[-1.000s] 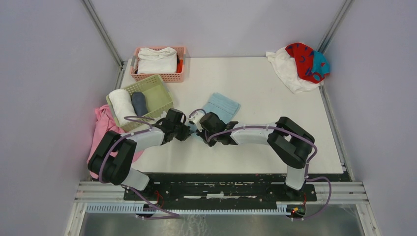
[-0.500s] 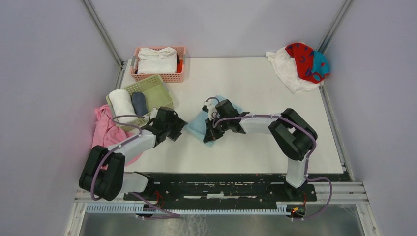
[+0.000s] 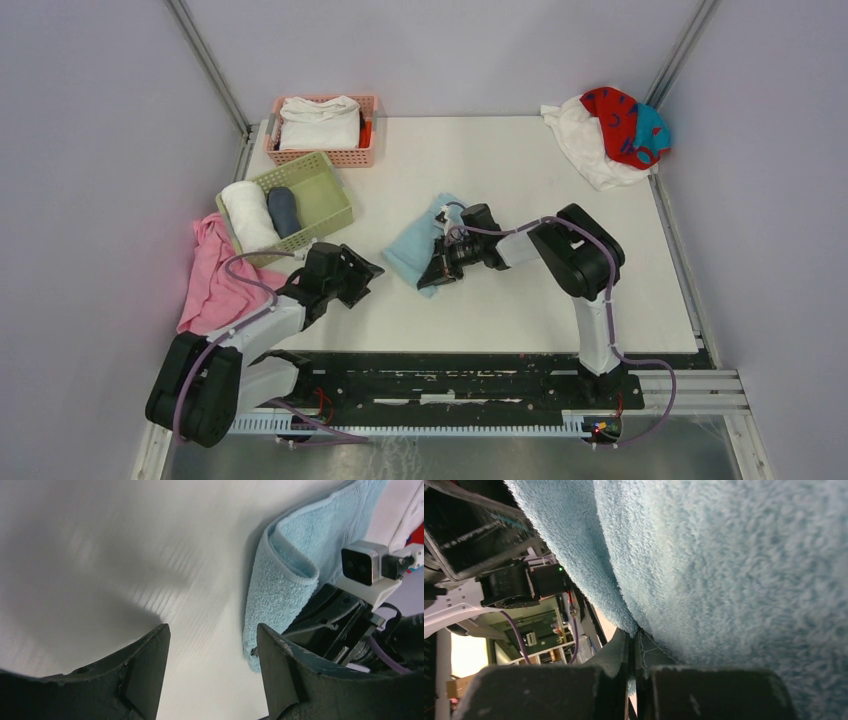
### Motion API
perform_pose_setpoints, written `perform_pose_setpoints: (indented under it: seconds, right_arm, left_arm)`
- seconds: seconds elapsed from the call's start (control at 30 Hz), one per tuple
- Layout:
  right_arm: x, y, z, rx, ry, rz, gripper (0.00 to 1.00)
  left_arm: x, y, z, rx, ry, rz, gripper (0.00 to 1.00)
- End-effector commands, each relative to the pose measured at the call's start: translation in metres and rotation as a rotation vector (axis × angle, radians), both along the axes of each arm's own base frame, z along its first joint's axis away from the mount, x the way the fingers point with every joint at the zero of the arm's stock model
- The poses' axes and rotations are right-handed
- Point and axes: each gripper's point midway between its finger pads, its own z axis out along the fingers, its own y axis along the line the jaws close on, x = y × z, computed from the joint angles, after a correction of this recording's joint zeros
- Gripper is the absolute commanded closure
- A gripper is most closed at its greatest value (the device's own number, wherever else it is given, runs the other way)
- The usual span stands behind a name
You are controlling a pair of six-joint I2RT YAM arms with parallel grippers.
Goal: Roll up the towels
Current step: Roll the towel at the center of the board.
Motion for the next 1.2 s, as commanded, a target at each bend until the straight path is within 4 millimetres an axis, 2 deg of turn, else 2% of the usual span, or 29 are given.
perform_pose_setpoints:
  seconds: [0.0, 0.33, 0.57, 0.7, 0.8, 0.93, 1.03, 1.17]
  right_arm:
    - [0.002, -0.004, -0.019, -0.032, 0.048, -0.033, 1.00]
    - [0.000, -0.007, -0.022, -0.066, 0.059, -0.025, 0.99]
    - [0.001, -0.008, -0.012, -0.074, 0.029, -0.021, 0.95]
    - [-0.001, -0.011, -0.005, -0.121, -0.027, -0.002, 0.85]
    - [-0.002, -0.014, 0.003, -0.168, -0.091, 0.011, 0.72]
    - [0.003, -0.025, 0.025, -0.268, -0.247, 0.015, 0.55]
    - [0.007, -0.034, 0.042, -0.366, -0.391, 0.018, 0.49]
    - [0.009, -0.038, 0.068, -0.516, -0.622, 0.047, 0.48]
  left_arm:
    - [0.009, -0.021, 0.017, -0.101, -0.117, -0.089, 0.30]
    - [0.037, -0.041, 0.016, -0.168, -0.154, -0.111, 0.33]
    - [0.039, -0.037, -0.023, -0.143, -0.053, -0.060, 0.49]
    - [0.034, -0.037, -0.045, -0.138, 0.028, -0.045, 0.52]
    - [0.023, -0.033, -0.065, -0.119, 0.121, -0.019, 0.52]
    - [0.010, -0.021, -0.082, -0.072, 0.200, 0.033, 0.54]
    - [0.007, -0.016, -0.085, -0.036, 0.227, 0.040, 0.54]
    - [0.009, -0.018, -0.084, -0.010, 0.235, 0.029, 0.55]
